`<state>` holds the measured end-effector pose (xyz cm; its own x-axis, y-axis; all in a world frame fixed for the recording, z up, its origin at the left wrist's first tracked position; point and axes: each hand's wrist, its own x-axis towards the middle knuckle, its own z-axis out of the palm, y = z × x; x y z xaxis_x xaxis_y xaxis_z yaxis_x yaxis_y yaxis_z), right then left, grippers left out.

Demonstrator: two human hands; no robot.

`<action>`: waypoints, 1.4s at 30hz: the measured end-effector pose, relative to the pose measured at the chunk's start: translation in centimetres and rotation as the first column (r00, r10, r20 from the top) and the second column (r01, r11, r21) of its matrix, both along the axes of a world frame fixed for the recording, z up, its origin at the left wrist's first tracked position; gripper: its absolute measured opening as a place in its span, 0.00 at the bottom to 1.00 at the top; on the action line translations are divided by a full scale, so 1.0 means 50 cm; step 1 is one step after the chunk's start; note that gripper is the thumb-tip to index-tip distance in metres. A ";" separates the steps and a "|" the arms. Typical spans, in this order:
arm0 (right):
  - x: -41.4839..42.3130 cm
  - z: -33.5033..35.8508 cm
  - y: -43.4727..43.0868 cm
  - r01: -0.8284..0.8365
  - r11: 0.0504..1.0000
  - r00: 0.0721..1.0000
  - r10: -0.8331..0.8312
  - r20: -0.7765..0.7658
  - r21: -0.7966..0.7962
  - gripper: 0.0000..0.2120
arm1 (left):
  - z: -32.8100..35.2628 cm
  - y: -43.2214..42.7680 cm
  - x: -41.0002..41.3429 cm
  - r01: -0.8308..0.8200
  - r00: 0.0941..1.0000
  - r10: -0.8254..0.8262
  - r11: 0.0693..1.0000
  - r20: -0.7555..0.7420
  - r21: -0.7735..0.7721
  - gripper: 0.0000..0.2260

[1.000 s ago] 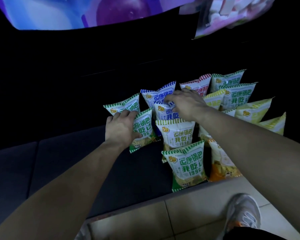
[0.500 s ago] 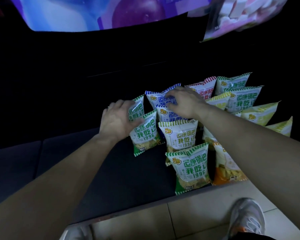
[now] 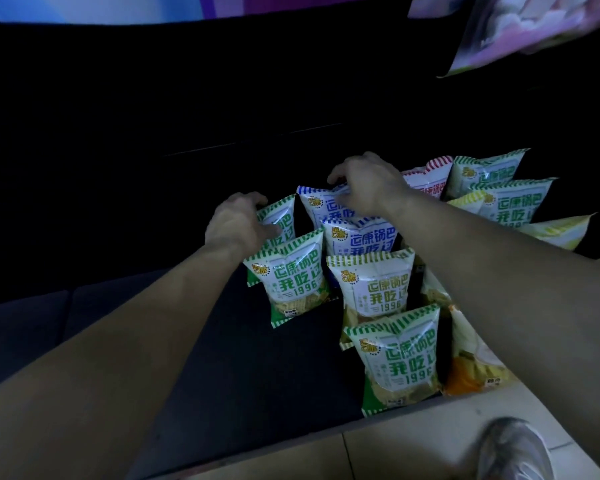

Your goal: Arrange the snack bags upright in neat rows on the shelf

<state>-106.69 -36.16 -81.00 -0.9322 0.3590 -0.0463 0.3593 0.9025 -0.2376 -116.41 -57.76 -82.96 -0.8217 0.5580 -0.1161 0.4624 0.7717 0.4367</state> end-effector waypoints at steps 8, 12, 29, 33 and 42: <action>0.025 -0.017 -0.005 0.095 0.992 0.990 -0.102 -0.093 -0.087 0.16 | -0.007 0.002 0.006 -0.074 0.997 0.074 0.994 0.005 0.081 0.24; 0.034 -0.010 -0.003 0.099 0.991 0.989 -0.108 -0.105 -0.085 0.14 | -0.014 0.011 0.017 -0.054 0.997 0.060 0.993 -0.052 0.107 0.22; 0.036 -0.008 0.001 0.097 0.995 0.992 -0.100 -0.071 -0.035 0.14 | -0.023 0.049 0.030 0.031 0.988 -0.012 0.992 -0.155 0.121 0.21; 0.041 -0.004 0.001 0.080 0.995 0.995 -0.082 -0.047 -0.057 0.16 | -0.013 0.048 0.031 0.079 0.991 -0.072 0.995 -0.116 0.055 0.23; 0.098 0.067 -0.031 0.076 0.997 0.995 -0.078 0.065 0.031 0.25 | 0.082 0.001 0.053 0.108 0.991 -0.116 0.988 -0.071 -0.109 0.30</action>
